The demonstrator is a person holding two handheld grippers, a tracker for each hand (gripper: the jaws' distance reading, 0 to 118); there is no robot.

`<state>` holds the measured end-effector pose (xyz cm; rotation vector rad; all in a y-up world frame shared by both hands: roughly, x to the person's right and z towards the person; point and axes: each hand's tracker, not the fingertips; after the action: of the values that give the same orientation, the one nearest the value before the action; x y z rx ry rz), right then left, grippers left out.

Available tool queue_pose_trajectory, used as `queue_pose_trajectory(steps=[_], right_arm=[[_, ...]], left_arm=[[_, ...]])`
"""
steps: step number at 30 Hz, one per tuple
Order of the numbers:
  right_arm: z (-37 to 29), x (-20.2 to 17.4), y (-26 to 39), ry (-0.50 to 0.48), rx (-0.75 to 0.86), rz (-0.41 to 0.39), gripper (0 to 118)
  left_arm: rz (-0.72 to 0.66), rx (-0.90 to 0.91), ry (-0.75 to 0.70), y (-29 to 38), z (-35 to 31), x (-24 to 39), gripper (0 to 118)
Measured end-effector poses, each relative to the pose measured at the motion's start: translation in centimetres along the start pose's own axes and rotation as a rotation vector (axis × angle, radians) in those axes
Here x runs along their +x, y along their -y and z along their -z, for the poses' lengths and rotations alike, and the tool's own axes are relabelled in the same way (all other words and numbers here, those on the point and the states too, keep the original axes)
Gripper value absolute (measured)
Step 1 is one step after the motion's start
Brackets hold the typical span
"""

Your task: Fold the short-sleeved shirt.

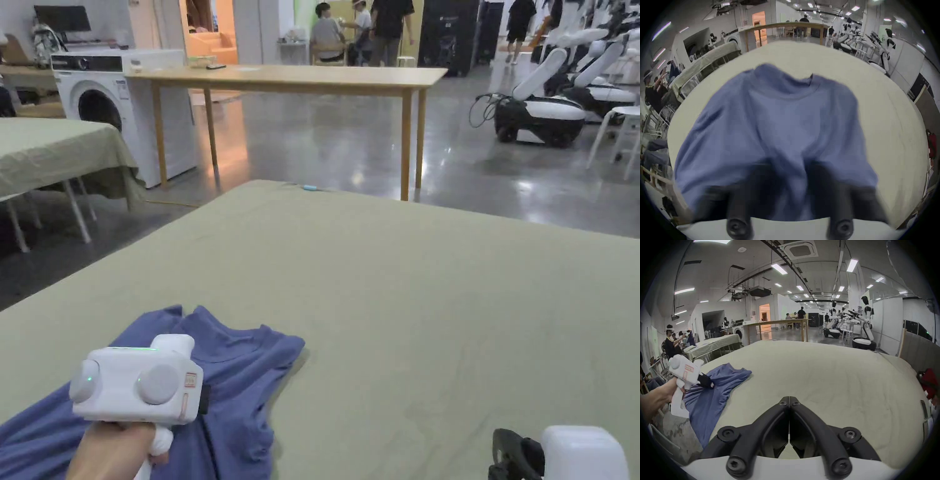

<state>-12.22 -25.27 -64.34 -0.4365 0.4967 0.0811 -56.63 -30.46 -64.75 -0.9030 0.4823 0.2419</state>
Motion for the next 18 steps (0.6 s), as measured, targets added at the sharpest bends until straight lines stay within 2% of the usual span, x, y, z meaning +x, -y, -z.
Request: queue_pose_trajectory(steps=[4, 7, 9, 13, 18], right_arm=[[-3.6, 3.5, 0.1, 0.078, 0.032, 0.062, 1], [-6.2, 5.8, 0.4, 0.115, 0.044, 0.071, 1], [-8.0, 7.2, 0.7, 0.16, 0.063, 0.081, 1], [-11.5, 10.2, 1.2, 0.237, 0.079, 0.105, 1], [-15.2, 14.0, 1.8, 0.348, 0.092, 0.123, 1]], left_arm=[[0.066, 0.104, 0.045, -0.9, -6.2, 3.1, 0], [0.191, 0.155, 0.065, -2.6, -9.0, 6.4, 0], [0.217, 0.195, 0.097, -3.3, -11.0, 9.3, 0], [0.272, 0.277, 0.232, -4.6, -15.2, 17.0, 0], [0.413, 0.334, 0.412, -5.0, -19.4, 28.8, 0]])
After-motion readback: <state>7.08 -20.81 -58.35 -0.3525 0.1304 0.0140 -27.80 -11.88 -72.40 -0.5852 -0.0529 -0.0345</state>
